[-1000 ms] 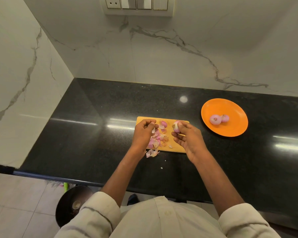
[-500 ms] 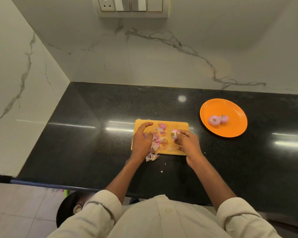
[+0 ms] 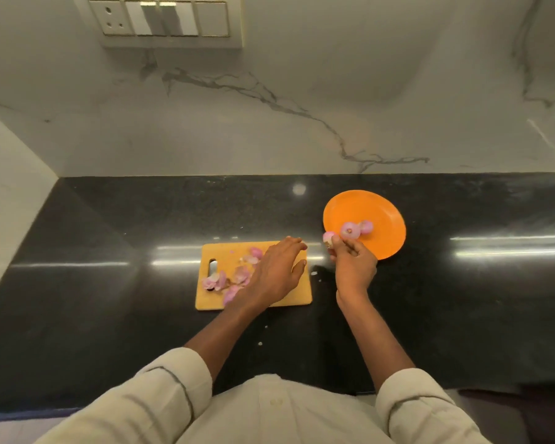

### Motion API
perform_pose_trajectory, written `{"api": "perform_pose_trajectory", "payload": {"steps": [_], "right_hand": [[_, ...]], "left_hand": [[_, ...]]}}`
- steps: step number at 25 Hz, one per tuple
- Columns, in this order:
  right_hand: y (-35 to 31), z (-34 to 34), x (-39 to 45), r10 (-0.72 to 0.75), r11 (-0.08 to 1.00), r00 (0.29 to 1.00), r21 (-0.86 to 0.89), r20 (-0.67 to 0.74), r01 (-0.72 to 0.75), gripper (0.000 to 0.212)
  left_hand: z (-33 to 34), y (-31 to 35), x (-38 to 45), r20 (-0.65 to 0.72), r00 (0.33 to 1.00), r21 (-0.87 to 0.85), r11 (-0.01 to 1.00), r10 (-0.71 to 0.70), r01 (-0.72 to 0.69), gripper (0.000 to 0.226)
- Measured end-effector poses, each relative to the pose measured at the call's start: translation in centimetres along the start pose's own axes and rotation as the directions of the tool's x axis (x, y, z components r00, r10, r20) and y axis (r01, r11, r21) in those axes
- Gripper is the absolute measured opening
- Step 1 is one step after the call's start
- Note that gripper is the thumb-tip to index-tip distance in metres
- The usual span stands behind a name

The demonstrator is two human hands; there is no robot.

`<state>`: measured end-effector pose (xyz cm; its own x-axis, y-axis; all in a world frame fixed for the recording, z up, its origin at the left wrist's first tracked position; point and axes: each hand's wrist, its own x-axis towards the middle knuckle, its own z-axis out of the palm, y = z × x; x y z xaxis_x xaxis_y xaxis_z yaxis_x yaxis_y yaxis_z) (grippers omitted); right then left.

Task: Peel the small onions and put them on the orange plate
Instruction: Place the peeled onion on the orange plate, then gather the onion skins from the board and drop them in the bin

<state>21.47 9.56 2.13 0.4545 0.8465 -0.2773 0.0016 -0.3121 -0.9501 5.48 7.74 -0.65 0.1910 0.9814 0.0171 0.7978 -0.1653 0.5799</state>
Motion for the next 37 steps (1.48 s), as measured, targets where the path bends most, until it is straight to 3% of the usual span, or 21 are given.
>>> {"api": "perform_pose_trajectory", "payload": {"steps": [4, 8, 12, 15, 18, 21, 24, 26, 28, 31, 32, 34, 37], "right_hand": [[-0.3, -3.9, 4.5, -0.043, 0.985, 0.983, -0.169, -0.181, 0.012, 0.028], [-0.2, -4.9, 7.2, -0.155, 0.903, 0.978, -0.421, -0.141, 0.083, 0.024], [1.3, -4.8, 8.5, -0.265, 0.732, 0.963, -0.66, -0.049, 0.167, 0.024], [2.1, -5.4, 8.9, -0.283, 0.684, 0.959, -0.698, 0.015, 0.213, 0.024], [2.5, -6.2, 8.3, -0.305, 0.726, 0.952, -0.643, 0.017, 0.244, 0.024], [2.9, -6.1, 6.0, -0.423, 0.777, 0.906, -0.524, -0.023, 0.35, 0.022], [3.0, -4.1, 2.6, -0.525, 0.724, 0.828, -0.407, 0.198, 0.557, 0.029], [3.1, -1.7, 0.2, -0.423, 0.703, 0.778, -0.374, 0.463, 0.605, 0.046], [2.6, 0.9, -1.7, -0.238, 0.661, 0.679, -0.397, 0.695, 0.637, 0.075], [1.6, 4.4, -2.6, 0.013, 0.465, 0.523, -0.468, 0.852, 0.752, 0.115], [1.6, 5.3, -2.5, 0.071, 0.411, 0.497, -0.479, 0.865, 0.776, 0.119], [1.8, 6.9, -2.5, 0.141, 0.358, 0.464, -0.482, 0.875, 0.8, 0.115], [2.4, 8.4, -2.8, 0.121, 0.38, 0.454, -0.464, 0.883, 0.8, 0.087]], "left_hand": [[2.8, 2.7, 4.0, 0.227, 0.974, 0.224, 0.973, 0.001, -0.053, 0.053], [3.8, 3.7, 5.5, 0.261, 0.964, 0.356, 0.933, -0.047, -0.051, 0.02], [3.7, 3.5, 5.8, 0.222, 0.974, 0.319, 0.947, -0.047, -0.027, 0.012], [3.9, 2.5, 5.1, 0.199, 0.979, 0.157, 0.988, -0.032, 0.001, 0.012], [3.2, 1.0, 2.5, 0.099, 0.995, 0.013, 1.0, 0.007, -0.008, 0.027], [1.3, -0.7, -1.2, -0.113, 0.992, -0.086, 0.995, -0.054, 0.045, 0.035], [-1.4, -2.9, -5.5, -0.271, 0.945, -0.053, 0.983, -0.184, 0.177, 0.055], [-3.0, -4.4, -8.2, -0.289, 0.903, -0.043, 0.946, -0.319, 0.321, 0.079], [-4.1, -5.4, -10.2, -0.194, 0.861, -0.08, 0.883, -0.47, 0.463, 0.108], [-4.6, -6.3, -11.1, -0.027, 0.85, -0.036, 0.85, -0.526, 0.525, 0.139], [-4.5, -6.4, -11.0, 0.009, 0.856, -0.024, 0.855, -0.517, 0.517, 0.138], [-4.1, -6.6, -10.8, 0.021, 0.871, 0.001, 0.871, -0.49, 0.49, 0.113], [-3.8, -6.8, -10.3, -0.023, 0.879, 0.008, 0.879, -0.476, 0.476, 0.065]]}}
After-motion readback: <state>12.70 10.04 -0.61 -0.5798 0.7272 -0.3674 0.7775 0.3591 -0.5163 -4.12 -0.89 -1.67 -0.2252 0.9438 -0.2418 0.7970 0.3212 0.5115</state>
